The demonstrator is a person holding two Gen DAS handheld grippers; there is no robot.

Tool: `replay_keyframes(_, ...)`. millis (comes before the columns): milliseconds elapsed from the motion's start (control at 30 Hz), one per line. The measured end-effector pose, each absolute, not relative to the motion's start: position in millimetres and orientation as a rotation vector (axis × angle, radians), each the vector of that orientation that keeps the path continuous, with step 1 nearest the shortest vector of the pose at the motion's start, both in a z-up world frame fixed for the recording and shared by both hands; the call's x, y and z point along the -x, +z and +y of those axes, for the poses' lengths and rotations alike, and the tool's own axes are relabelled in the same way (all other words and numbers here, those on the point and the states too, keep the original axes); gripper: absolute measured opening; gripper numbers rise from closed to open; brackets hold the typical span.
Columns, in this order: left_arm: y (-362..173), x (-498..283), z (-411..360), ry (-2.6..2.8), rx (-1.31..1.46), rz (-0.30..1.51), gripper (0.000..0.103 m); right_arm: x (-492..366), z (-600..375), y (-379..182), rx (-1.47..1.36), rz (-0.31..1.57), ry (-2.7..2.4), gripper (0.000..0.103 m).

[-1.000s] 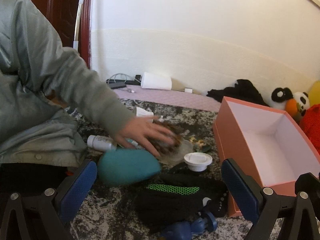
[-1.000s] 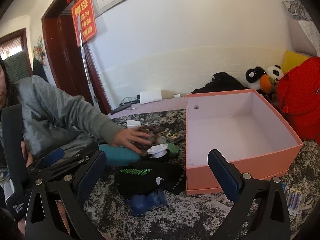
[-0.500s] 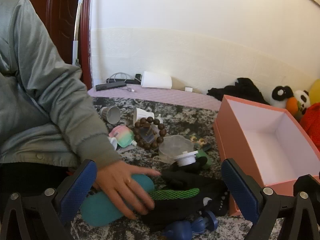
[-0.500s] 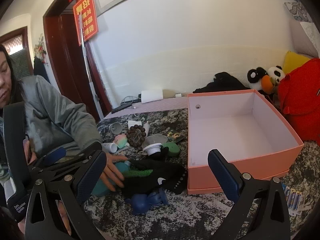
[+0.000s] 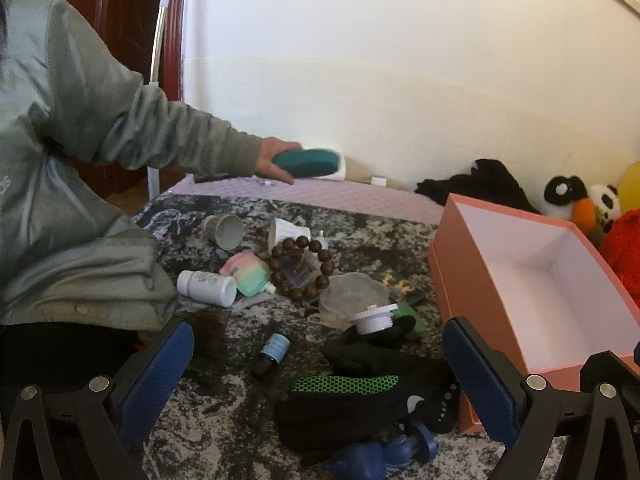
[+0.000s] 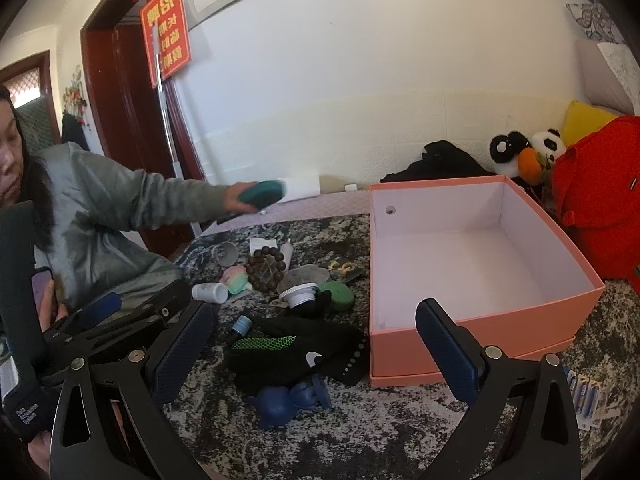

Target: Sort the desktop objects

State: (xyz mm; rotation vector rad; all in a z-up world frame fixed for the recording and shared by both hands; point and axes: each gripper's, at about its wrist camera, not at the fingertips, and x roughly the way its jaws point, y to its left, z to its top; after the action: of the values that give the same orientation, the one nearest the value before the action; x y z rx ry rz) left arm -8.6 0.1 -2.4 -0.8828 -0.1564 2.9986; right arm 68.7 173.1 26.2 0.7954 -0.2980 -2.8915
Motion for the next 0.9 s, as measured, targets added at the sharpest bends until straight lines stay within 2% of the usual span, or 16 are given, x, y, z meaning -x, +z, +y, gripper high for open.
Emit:
replay_keyframes(367, -9.7, 11.1, -21.7, 3.046, 0.883, -0.205, 0.102, -54.4, 163.8, 1.7, -0.875, -0.315, -2.808, 0.103)
replay_keyframes(667, -55.2, 45.8, -40.5, 3.046, 1.043, -0.276, 0.102, -16.8, 151.9, -62.2, -1.154, -0.416, -2.660, 0.103)
replay_keyframes(767, -69.1, 51.9, -43.6, 3.061, 1.056, -0.284, 0.102, -1.0, 148.8, -85.6, -1.267, -0.471, -2.611, 0.103)
replay_keyframes(900, -77.9, 58.6, -50.6, 3.057, 0.992, -0.353, 0.102, 15.5, 138.6, -111.9, -1.370, -0.444, -2.576, 0.103)
